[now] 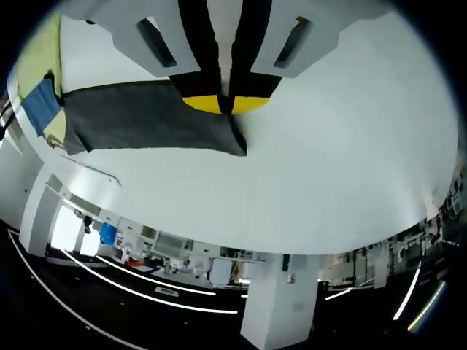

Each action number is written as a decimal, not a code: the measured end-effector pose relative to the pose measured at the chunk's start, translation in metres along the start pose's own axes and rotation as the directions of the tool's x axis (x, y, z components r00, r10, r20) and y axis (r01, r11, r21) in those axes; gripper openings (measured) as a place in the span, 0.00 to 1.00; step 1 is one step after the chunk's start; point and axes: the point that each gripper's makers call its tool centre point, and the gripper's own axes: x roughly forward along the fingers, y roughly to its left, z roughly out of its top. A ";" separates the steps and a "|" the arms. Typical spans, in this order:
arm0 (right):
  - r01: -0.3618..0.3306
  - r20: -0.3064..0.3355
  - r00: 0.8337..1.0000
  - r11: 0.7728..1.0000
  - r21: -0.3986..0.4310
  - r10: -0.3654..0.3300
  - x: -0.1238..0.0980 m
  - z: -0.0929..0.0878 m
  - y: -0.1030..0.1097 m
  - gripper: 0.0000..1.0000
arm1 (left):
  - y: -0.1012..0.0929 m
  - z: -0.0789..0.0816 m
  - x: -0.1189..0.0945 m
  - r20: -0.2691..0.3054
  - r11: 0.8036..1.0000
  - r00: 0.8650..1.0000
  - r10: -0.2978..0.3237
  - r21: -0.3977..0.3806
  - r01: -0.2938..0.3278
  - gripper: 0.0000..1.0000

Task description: Fold the garment on the visible template until the final outline fits inside the template.

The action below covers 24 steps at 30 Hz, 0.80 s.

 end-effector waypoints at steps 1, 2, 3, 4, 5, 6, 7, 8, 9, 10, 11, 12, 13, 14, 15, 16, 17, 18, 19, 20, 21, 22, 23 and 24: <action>-0.001 0.001 1.000 1.000 0.000 0.001 0.000 0.000 0.000 0.99 | -0.001 0.002 -0.001 0.004 1.000 1.000 -0.002 0.001 0.002 0.01; -0.002 0.003 1.000 1.000 0.000 0.002 -0.001 0.001 0.001 0.99 | -0.002 0.003 -0.001 0.009 1.000 1.000 -0.004 0.002 0.004 0.01; -0.003 0.003 1.000 1.000 0.000 0.003 -0.001 0.001 0.001 0.99 | -0.004 0.005 -0.002 0.013 1.000 1.000 -0.007 0.008 0.007 0.01; -0.001 0.004 1.000 1.000 0.000 0.001 -0.001 0.001 0.001 0.99 | -0.005 0.007 -0.003 0.017 1.000 1.000 -0.011 0.011 0.011 0.01; 0.001 0.003 1.000 1.000 0.000 -0.001 -0.001 0.000 0.001 0.99 | -0.008 0.009 -0.004 0.027 1.000 0.999 -0.018 0.013 0.018 0.01; 0.002 0.001 1.000 1.000 -0.002 -0.002 -0.001 0.000 0.001 0.99 | -0.009 0.010 -0.005 0.028 1.000 0.999 -0.021 0.013 0.021 0.01; 0.002 0.000 1.000 1.000 -0.002 -0.002 -0.001 0.000 0.001 0.99 | -0.010 0.011 -0.006 0.030 1.000 0.999 -0.022 0.012 0.022 0.01; 0.001 0.000 1.000 1.000 -0.002 -0.001 -0.001 -0.001 0.001 0.99 | -0.012 0.012 -0.006 0.035 1.000 0.999 -0.026 0.012 0.026 0.01; 0.001 -0.001 1.000 1.000 -0.003 -0.001 -0.001 -0.001 0.002 0.99 | -0.013 0.014 -0.007 0.037 1.000 0.999 -0.030 0.007 0.030 0.01; 0.000 -0.001 1.000 1.000 -0.004 0.000 -0.001 -0.001 0.002 0.99 | -0.015 0.015 -0.008 0.042 0.999 0.999 -0.033 0.009 0.033 0.01; 0.000 -0.001 1.000 1.000 -0.004 0.000 -0.002 -0.001 0.003 0.99 | -0.016 0.016 -0.008 0.046 0.999 0.998 -0.038 0.012 0.038 0.01; 0.000 -0.001 1.000 1.000 -0.004 0.000 -0.002 -0.001 0.003 0.99 | -0.019 0.018 -0.009 0.053 0.999 0.997 -0.047 0.015 0.046 0.01; 0.000 -0.001 1.000 1.000 -0.004 0.000 -0.002 -0.001 0.004 0.99 | -0.022 0.020 -0.010 0.057 0.998 0.997 -0.054 0.017 0.053 0.01; 0.000 -0.002 1.000 1.000 -0.004 0.000 -0.002 -0.001 0.003 0.99 | -0.025 0.021 -0.011 0.060 0.998 0.996 -0.060 0.018 0.059 0.01; 0.000 -0.001 1.000 1.000 -0.003 0.000 -0.002 -0.002 0.003 0.99 | -0.028 0.023 -0.012 0.065 0.998 0.996 -0.068 0.019 0.067 0.01; 0.000 -0.001 1.000 1.000 -0.002 0.000 -0.002 -0.002 0.003 0.99 | -0.031 0.024 -0.013 0.070 0.997 0.995 -0.076 0.022 0.075 0.01; -0.001 -0.002 1.000 1.000 -0.002 0.001 -0.002 -0.002 0.004 0.99 | -0.033 0.026 -0.014 0.075 0.996 0.994 -0.082 0.026 0.080 0.01; -0.001 -0.003 1.000 1.000 -0.003 0.001 -0.002 -0.003 0.004 0.99 | -0.037 0.028 -0.015 0.081 0.995 0.992 -0.092 0.035 0.090 0.01; -0.001 -0.005 1.000 1.000 -0.005 0.001 -0.002 -0.003 0.005 0.99 | -0.040 0.030 -0.017 0.084 0.995 0.992 -0.098 0.039 0.095 0.01; -0.002 -0.006 1.000 1.000 -0.007 0.002 -0.002 -0.003 0.006 0.99 | -0.045 0.033 -0.018 0.093 0.993 0.990 -0.110 0.043 0.106 0.01; -0.004 -0.004 1.000 1.000 -0.007 0.004 -0.002 -0.003 0.006 0.99 | -0.047 0.034 -0.019 0.095 0.993 0.989 -0.115 0.045 0.111 0.01; -0.005 -0.004 1.000 1.000 -0.006 0.005 -0.002 -0.003 0.006 0.99 | -0.051 0.036 -0.020 0.102 0.992 0.987 -0.122 0.049 0.118 0.01; -0.006 -0.004 1.000 1.000 -0.007 0.006 -0.002 -0.003 0.006 0.99 | -0.053 0.038 -0.021 0.105 0.991 0.986 -0.128 0.049 0.123 0.01; -0.007 -0.003 1.000 1.000 -0.010 0.007 -0.002 -0.002 0.007 0.99 | -0.055 0.039 -0.022 0.110 0.990 0.985 -0.134 0.050 0.129 0.01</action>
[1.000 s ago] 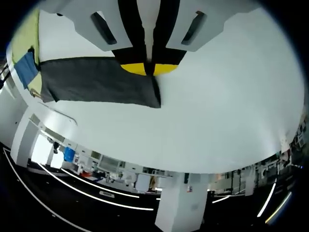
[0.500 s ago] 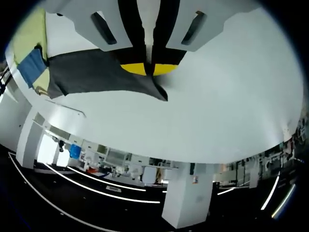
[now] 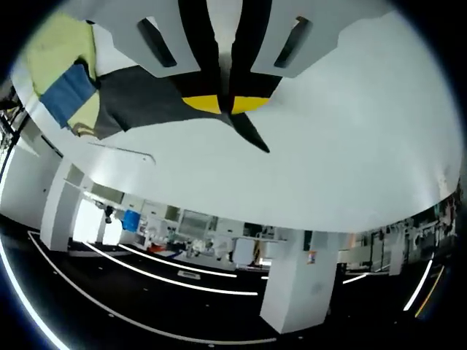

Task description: Fold the garment on the visible template until the final outline fits inside the template.

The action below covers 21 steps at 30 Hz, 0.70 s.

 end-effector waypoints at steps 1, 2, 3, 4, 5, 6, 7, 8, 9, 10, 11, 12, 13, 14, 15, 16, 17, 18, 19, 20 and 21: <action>-0.001 0.001 1.000 1.000 0.000 0.001 0.000 0.000 0.000 0.99 | -0.003 0.002 0.000 0.006 1.000 1.000 -0.008 0.002 0.008 0.01; -0.002 0.002 1.000 1.000 0.001 0.002 0.000 0.000 0.001 0.99 | -0.006 0.004 0.000 0.007 1.000 1.000 -0.014 0.004 0.013 0.01; -0.003 0.002 1.000 1.000 -0.001 0.003 0.000 0.000 0.002 0.99 | -0.010 0.006 0.000 0.012 1.000 1.000 -0.023 0.010 0.023 0.01; -0.004 0.001 1.000 1.000 -0.002 0.004 -0.001 0.000 0.003 0.99 | -0.013 0.007 0.000 0.014 1.000 1.000 -0.028 0.011 0.028 0.01; -0.004 -0.001 1.000 1.000 -0.002 0.004 -0.001 -0.001 0.003 0.99 | -0.017 0.008 0.000 0.017 0.999 0.999 -0.039 0.013 0.039 0.01; -0.003 -0.003 1.000 1.000 -0.004 0.003 -0.001 -0.001 0.003 0.99 | -0.020 0.009 0.000 0.019 0.999 0.999 -0.046 0.017 0.046 0.01; -0.003 -0.005 1.000 1.000 -0.006 0.003 -0.001 -0.002 0.004 0.99 | -0.025 0.011 0.000 0.019 0.998 0.998 -0.053 0.025 0.052 0.01; -0.004 -0.006 1.000 1.000 -0.007 0.004 -0.001 -0.002 0.005 0.99 | -0.028 0.011 0.000 0.019 0.998 0.998 -0.059 0.033 0.058 0.01; -0.005 -0.005 1.000 1.000 -0.006 0.005 -0.001 -0.002 0.005 0.99 | -0.031 0.012 0.001 0.018 0.997 0.998 -0.064 0.038 0.063 0.01; -0.006 -0.005 1.000 1.000 -0.006 0.006 -0.001 -0.002 0.005 0.99 | -0.033 0.013 0.001 0.019 0.997 0.998 -0.067 0.041 0.067 0.01; -0.007 -0.005 1.000 1.000 -0.007 0.007 -0.002 -0.002 0.006 0.99 | -0.038 0.014 0.001 0.022 0.996 0.997 -0.076 0.045 0.075 0.01; -0.007 -0.004 1.000 1.000 -0.008 0.007 -0.002 -0.002 0.006 0.99 | -0.040 0.015 0.001 0.025 0.996 0.996 -0.083 0.044 0.082 0.01; -0.008 -0.002 1.000 1.000 -0.008 0.008 -0.002 -0.002 0.007 0.99 | -0.044 0.017 0.002 0.028 0.995 0.995 -0.092 0.043 0.091 0.01; -0.009 -0.002 1.000 1.000 -0.007 0.009 -0.002 -0.002 0.008 0.99 | -0.047 0.017 0.002 0.028 0.994 0.995 -0.097 0.045 0.096 0.01; -0.009 -0.001 1.000 1.000 -0.008 0.009 -0.002 -0.002 0.008 0.99 | -0.050 0.018 0.002 0.029 0.994 0.994 -0.103 0.047 0.101 0.01; -0.009 -0.002 1.000 1.000 -0.009 0.009 -0.002 -0.002 0.009 0.99 | -0.053 0.019 0.003 0.030 0.993 0.993 -0.110 0.047 0.109 0.01; -0.008 -0.003 1.000 1.000 -0.010 0.008 -0.002 -0.002 0.009 0.99 | -0.057 0.020 0.003 0.033 0.992 0.992 -0.118 0.044 0.117 0.01; -0.008 -0.004 1.000 1.000 -0.010 0.008 -0.003 -0.002 0.009 0.99 | -0.060 0.020 0.003 0.033 0.991 0.992 -0.125 0.043 0.124 0.01; -0.009 -0.005 1.000 1.000 -0.011 0.009 -0.003 -0.003 0.009 0.99 | -0.063 0.021 0.004 0.032 0.990 0.991 -0.133 0.043 0.131 0.01; -0.009 -0.005 1.000 1.000 -0.011 0.009 -0.003 -0.003 0.009 0.99 | -0.068 0.021 0.005 0.032 0.989 0.989 -0.143 0.047 0.141 0.01; -0.010 -0.004 1.000 1.000 -0.011 0.010 -0.003 -0.003 0.010 0.99 | -0.072 0.022 0.005 0.032 0.988 0.988 -0.150 0.049 0.149 0.01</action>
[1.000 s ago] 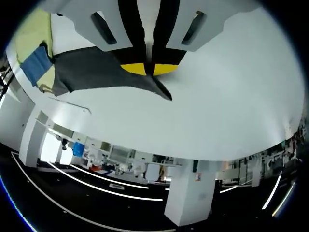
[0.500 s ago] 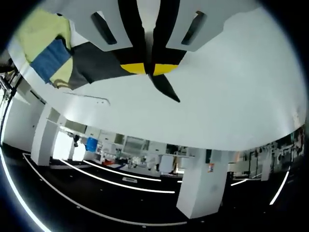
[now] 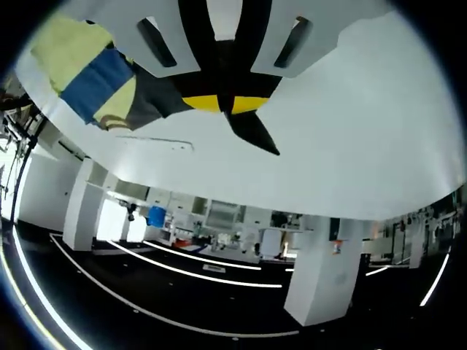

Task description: Fold the garment on the visible template until the final outline fits inside the template.

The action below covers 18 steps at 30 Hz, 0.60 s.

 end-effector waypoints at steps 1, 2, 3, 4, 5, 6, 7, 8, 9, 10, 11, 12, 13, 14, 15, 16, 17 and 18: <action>-0.001 0.000 1.000 1.000 0.001 0.001 0.000 0.000 0.001 0.99 | -0.005 0.001 0.002 0.002 1.000 1.000 -0.011 0.000 0.011 0.01; -0.002 0.000 1.000 1.000 0.002 0.002 0.000 0.000 0.001 0.99 | -0.009 0.001 0.003 0.002 1.000 1.000 -0.018 -0.001 0.018 0.01; -0.004 0.000 1.000 1.000 0.002 0.004 0.000 0.000 0.001 0.99 | -0.014 0.002 0.005 0.002 1.000 1.000 -0.029 0.001 0.029 0.01; -0.004 0.000 1.000 1.000 0.000 0.004 0.000 0.000 0.002 0.99 | -0.017 0.002 0.006 0.002 0.999 0.999 -0.034 0.005 0.034 0.01; -0.004 0.000 1.000 1.000 0.000 0.004 0.000 0.000 0.002 0.99 | -0.019 0.002 0.007 0.001 0.999 0.999 -0.037 0.010 0.037 0.01; -0.005 0.001 1.000 1.000 -0.001 0.005 0.000 0.000 0.003 0.99 | -0.022 0.002 0.009 -0.002 0.999 0.999 -0.040 0.020 0.040 0.01; -0.007 0.003 1.000 1.000 -0.001 0.007 0.000 0.000 0.004 0.99 | -0.024 0.001 0.010 -0.007 0.999 0.999 -0.045 0.026 0.045 0.01; -0.009 0.004 1.000 1.000 -0.002 0.009 0.000 0.000 0.005 0.99 | -0.027 0.001 0.011 -0.008 0.998 0.999 -0.047 0.030 0.047 0.01; -0.009 0.005 1.000 1.000 -0.003 0.009 0.000 0.000 0.005 0.99 | -0.030 0.002 0.012 -0.009 0.998 0.999 -0.053 0.035 0.054 0.01; -0.011 0.008 1.000 1.000 -0.001 0.011 0.000 0.000 0.006 0.99 | -0.032 0.002 0.013 -0.008 0.998 0.998 -0.057 0.037 0.057 0.01; -0.011 0.008 1.000 1.000 0.000 0.011 -0.001 0.000 0.007 0.99 | -0.033 0.002 0.013 -0.008 0.997 0.998 -0.060 0.038 0.060 0.01; -0.011 0.008 1.000 1.000 0.000 0.011 -0.001 0.000 0.007 0.99 | -0.036 0.003 0.014 -0.008 0.997 0.998 -0.067 0.037 0.067 0.01; -0.010 0.009 1.000 1.000 0.000 0.010 -0.001 -0.001 0.007 0.99 | -0.038 0.003 0.015 -0.007 0.997 0.997 -0.072 0.038 0.072 0.01; -0.010 0.009 1.000 1.000 0.001 0.010 -0.002 -0.001 0.007 0.99 | -0.040 0.004 0.015 -0.006 0.996 0.997 -0.075 0.038 0.075 0.01; -0.009 0.009 1.000 1.000 0.001 0.009 -0.002 -0.001 0.008 0.99 | -0.042 0.005 0.016 -0.003 0.996 0.997 -0.080 0.036 0.080 0.01; -0.009 0.010 1.000 1.000 0.002 0.008 -0.002 -0.001 0.008 0.99 | -0.043 0.005 0.016 -0.003 0.996 0.997 -0.082 0.035 0.082 0.01; -0.009 0.010 1.000 1.000 0.003 0.009 -0.002 -0.002 0.009 0.99 | -0.046 0.005 0.017 -0.002 0.996 0.996 -0.086 0.034 0.086 0.01; -0.009 0.010 1.000 1.000 0.003 0.009 -0.003 -0.002 0.009 0.99 | -0.048 0.006 0.018 -0.001 0.995 0.996 -0.089 0.036 0.089 0.01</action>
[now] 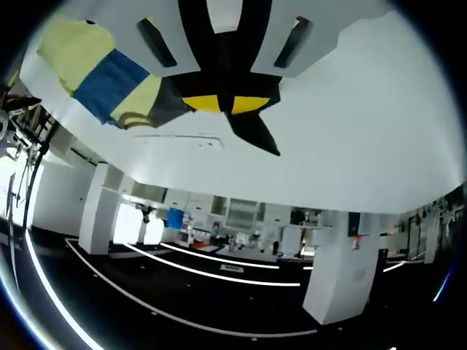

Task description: Fold the garment on the visible template until the final outline fits inside the template.

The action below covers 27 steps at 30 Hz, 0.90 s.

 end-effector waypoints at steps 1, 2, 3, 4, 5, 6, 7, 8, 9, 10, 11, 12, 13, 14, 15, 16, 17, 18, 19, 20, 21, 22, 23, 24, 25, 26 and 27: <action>0.001 0.001 1.000 1.000 0.001 -0.001 0.000 0.000 0.000 0.99 | -0.002 0.000 0.001 0.000 1.000 1.000 -0.004 0.001 0.004 0.01; 0.001 0.001 1.000 1.000 0.001 -0.001 0.000 0.000 0.000 0.99 | -0.004 0.001 0.002 0.002 1.000 1.000 -0.009 0.001 0.009 0.01; 0.002 0.002 1.000 1.000 0.002 -0.002 0.000 0.000 0.000 0.99 | -0.006 0.001 0.003 0.003 1.000 1.000 -0.014 0.001 0.014 0.01; 0.003 0.003 1.000 1.000 0.003 -0.003 -0.001 -0.001 0.000 0.99 | -0.008 0.001 0.004 0.004 1.000 1.000 -0.018 0.001 0.018 0.01; 0.003 0.004 1.000 1.000 0.003 -0.003 -0.001 -0.001 0.000 0.99 | -0.010 0.001 0.005 0.003 1.000 1.000 -0.023 0.002 0.023 0.01; 0.003 0.005 1.000 1.000 0.004 -0.003 -0.001 -0.001 0.001 0.99 | -0.012 0.002 0.006 0.002 1.000 1.000 -0.027 0.002 0.027 0.01; 0.003 0.005 1.000 1.000 0.004 -0.003 -0.001 -0.001 0.001 0.99 | -0.014 0.002 0.006 0.003 1.000 1.000 -0.030 0.001 0.030 0.01; 0.002 0.005 1.000 1.000 0.004 -0.002 -0.001 -0.001 0.002 0.99 | -0.016 0.002 0.007 0.004 0.999 0.999 -0.034 -0.002 0.034 0.01; 0.001 0.004 1.000 1.000 0.004 -0.002 -0.001 -0.001 0.002 0.99 | -0.019 0.003 0.008 0.008 0.999 0.999 -0.038 -0.004 0.038 0.01; 0.000 0.004 1.000 1.000 0.004 0.000 -0.001 -0.002 0.003 0.99 | -0.021 0.004 0.009 0.008 0.999 0.999 -0.043 -0.003 0.043 0.01; 0.000 0.004 1.000 1.000 0.003 0.000 -0.001 -0.002 0.003 0.99 | -0.025 0.004 0.010 0.009 0.999 0.999 -0.048 0.001 0.048 0.01; 0.000 0.005 1.000 1.000 0.002 0.000 -0.001 -0.002 0.004 0.99 | -0.027 0.005 0.011 0.011 0.999 0.999 -0.051 0.003 0.051 0.01; -0.002 0.006 1.000 1.000 0.002 0.002 -0.001 -0.002 0.004 0.99 | -0.031 0.005 0.011 0.012 0.998 0.998 -0.058 0.000 0.058 0.01; -0.002 0.007 1.000 1.000 0.002 0.002 -0.001 -0.001 0.004 0.99 | -0.033 0.006 0.012 0.014 0.998 0.998 -0.063 -0.003 0.063 0.01; -0.003 0.009 1.000 1.000 0.002 0.003 -0.001 -0.001 0.005 0.99 | -0.037 0.006 0.013 0.015 0.998 0.998 -0.068 -0.003 0.068 0.01; -0.003 0.010 1.000 1.000 0.001 0.003 -0.001 -0.001 0.005 0.99 | -0.039 0.006 0.013 0.015 0.998 0.997 -0.070 0.001 0.070 0.01; -0.002 0.010 1.000 1.000 0.001 0.002 -0.001 -0.001 0.004 0.99 | -0.042 0.006 0.014 0.014 0.997 0.997 -0.073 0.003 0.073 0.01; -0.002 0.010 1.000 1.000 0.000 0.002 -0.001 -0.001 0.005 0.99 | -0.045 0.006 0.015 0.014 0.997 0.997 -0.078 -0.002 0.078 0.01; -0.004 0.011 1.000 1.000 0.000 0.004 -0.001 -0.001 0.005 0.99 | -0.048 0.006 0.015 0.015 0.997 0.996 -0.083 -0.006 0.083 0.01; -0.004 0.011 1.000 1.000 0.001 0.004 -0.001 -0.001 0.006 0.99 | -0.052 0.007 0.017 0.016 0.996 0.996 -0.089 -0.005 0.089 0.01; -0.004 0.012 1.000 1.000 0.002 0.004 0.000 -0.001 0.006 0.99 | -0.055 0.007 0.017 0.015 0.996 0.996 -0.093 -0.005 0.093 0.01; -0.004 0.011 1.000 1.000 0.001 0.004 0.000 -0.002 0.007 0.99 | -0.059 0.008 0.018 0.017 0.995 0.995 -0.100 -0.004 0.100 0.01; -0.004 0.010 1.000 1.000 0.001 0.004 0.000 -0.002 0.008 0.99 | -0.060 0.008 0.019 0.018 0.995 0.995 -0.103 -0.004 0.103 0.01; -0.004 0.010 1.000 1.000 0.002 0.004 0.000 -0.002 0.008 0.99 | -0.063 0.009 0.020 0.020 0.994 0.994 -0.109 -0.008 0.109 0.01; -0.004 0.010 1.000 1.000 0.002 0.004 0.000 -0.003 0.008 0.99 | -0.066 0.009 0.021 0.021 0.994 0.993 -0.113 -0.008 0.113 0.01; -0.005 0.009 1.000 1.000 0.003 0.005 -0.001 -0.003 0.008 0.99 | -0.069 0.010 0.022 0.022 0.993 0.993 -0.117 -0.009 0.117 0.01; -0.004 0.009 1.000 1.000 0.004 0.004 -0.001 -0.004 0.009 0.99 | -0.071 0.010 0.023 0.023 0.993 0.992 -0.121 -0.010 0.121 0.01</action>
